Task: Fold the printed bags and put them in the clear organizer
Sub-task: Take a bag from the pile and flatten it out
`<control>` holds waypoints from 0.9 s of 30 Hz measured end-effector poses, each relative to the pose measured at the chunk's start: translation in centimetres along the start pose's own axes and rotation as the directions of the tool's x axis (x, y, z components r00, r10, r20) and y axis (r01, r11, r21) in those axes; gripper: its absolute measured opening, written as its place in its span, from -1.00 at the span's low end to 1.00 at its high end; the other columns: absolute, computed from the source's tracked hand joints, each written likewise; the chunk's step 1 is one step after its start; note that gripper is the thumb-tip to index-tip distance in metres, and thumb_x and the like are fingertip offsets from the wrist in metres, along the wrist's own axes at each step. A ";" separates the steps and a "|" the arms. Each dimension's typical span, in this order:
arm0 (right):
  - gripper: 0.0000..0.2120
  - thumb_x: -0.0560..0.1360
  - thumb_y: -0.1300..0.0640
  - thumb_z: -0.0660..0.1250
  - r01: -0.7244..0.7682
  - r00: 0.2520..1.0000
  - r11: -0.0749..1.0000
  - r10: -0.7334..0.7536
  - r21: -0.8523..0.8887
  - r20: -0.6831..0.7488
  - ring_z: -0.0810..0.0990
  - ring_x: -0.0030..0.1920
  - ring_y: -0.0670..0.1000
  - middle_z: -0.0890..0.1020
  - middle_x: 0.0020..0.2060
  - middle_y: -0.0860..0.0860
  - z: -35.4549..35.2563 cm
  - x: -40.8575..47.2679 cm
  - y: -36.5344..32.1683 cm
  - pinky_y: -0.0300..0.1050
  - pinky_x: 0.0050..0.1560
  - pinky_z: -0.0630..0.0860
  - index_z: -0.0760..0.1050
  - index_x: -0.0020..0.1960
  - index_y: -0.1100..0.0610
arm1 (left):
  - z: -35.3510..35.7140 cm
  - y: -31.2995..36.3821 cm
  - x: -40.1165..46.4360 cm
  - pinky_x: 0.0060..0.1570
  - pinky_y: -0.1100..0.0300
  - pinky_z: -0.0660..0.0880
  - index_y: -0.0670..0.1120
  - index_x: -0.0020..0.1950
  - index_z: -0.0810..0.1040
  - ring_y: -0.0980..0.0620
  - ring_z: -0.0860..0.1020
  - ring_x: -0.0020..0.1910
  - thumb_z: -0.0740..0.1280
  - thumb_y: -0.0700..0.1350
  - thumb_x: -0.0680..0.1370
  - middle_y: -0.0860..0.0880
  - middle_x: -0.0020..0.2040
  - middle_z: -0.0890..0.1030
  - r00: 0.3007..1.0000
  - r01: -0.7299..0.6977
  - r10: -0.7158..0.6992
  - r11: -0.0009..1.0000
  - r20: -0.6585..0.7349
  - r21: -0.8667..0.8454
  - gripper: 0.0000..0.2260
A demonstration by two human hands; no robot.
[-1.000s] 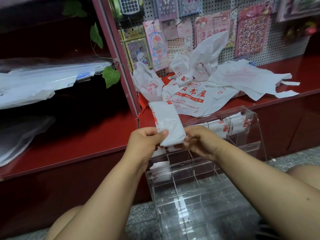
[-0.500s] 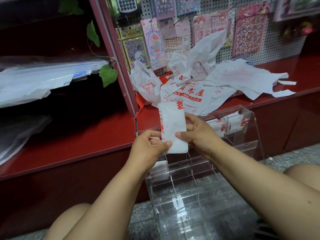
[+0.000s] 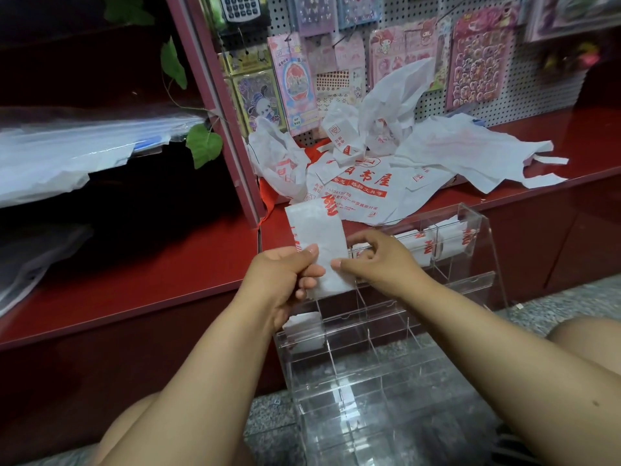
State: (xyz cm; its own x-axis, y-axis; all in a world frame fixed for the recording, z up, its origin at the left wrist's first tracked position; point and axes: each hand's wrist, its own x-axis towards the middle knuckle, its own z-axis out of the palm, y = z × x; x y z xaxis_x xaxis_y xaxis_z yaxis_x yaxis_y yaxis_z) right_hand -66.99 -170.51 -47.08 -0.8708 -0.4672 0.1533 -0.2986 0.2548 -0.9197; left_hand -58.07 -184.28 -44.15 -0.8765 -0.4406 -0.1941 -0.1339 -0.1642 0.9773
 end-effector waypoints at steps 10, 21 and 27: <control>-0.90 0.50 0.31 0.34 -0.073 0.993 0.825 0.006 0.561 0.120 0.60 -0.37 -0.05 0.66 -0.38 0.08 0.1 0.3 0.5 -0.27 -0.27 0.56 0.55 -0.20 0.23 | -0.1 -1.6 0.8 -0.22 0.20 0.57 -0.27 -0.08 0.63 -0.05 0.61 -0.15 0.38 -0.20 0.55 -0.27 -0.13 0.65 0.978 -0.207 0.203 0.974 0.056 0.088 -0.87; -0.65 0.31 0.00 0.44 -0.147 0.989 0.747 0.098 0.649 0.111 0.65 -0.11 -0.02 0.66 -0.08 0.05 1.0 0.8 0.7 -0.07 -0.01 0.57 0.52 0.03 0.13 | -0.2 -3.8 1.3 -0.17 0.24 0.50 -0.05 -0.27 0.70 0.13 0.57 -0.26 0.46 -0.19 0.48 0.02 -0.28 0.68 0.882 -0.448 0.472 0.847 -0.015 0.285 -0.87; -0.78 0.50 0.19 0.38 0.006 0.997 0.862 0.033 0.507 -0.068 0.51 -0.31 -0.08 0.58 -0.40 -0.06 1.3 1.1 1.4 -0.19 -0.22 0.47 0.52 -0.32 0.11 | 0.0 -4.4 1.8 -0.22 0.28 0.48 -0.15 -0.14 0.60 0.15 0.56 -0.32 0.48 -0.19 0.47 0.00 -0.33 0.65 0.914 -0.386 0.406 0.884 -0.024 0.264 -0.91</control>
State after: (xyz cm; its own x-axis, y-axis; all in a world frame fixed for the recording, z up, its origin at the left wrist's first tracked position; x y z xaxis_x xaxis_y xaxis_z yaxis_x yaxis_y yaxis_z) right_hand -67.91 -171.77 -48.67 -0.9044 -0.4004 0.1473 -0.0648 -0.2123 -0.9751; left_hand -59.07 -184.38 -48.81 -0.8442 -0.4900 0.2175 0.0981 0.2577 0.9612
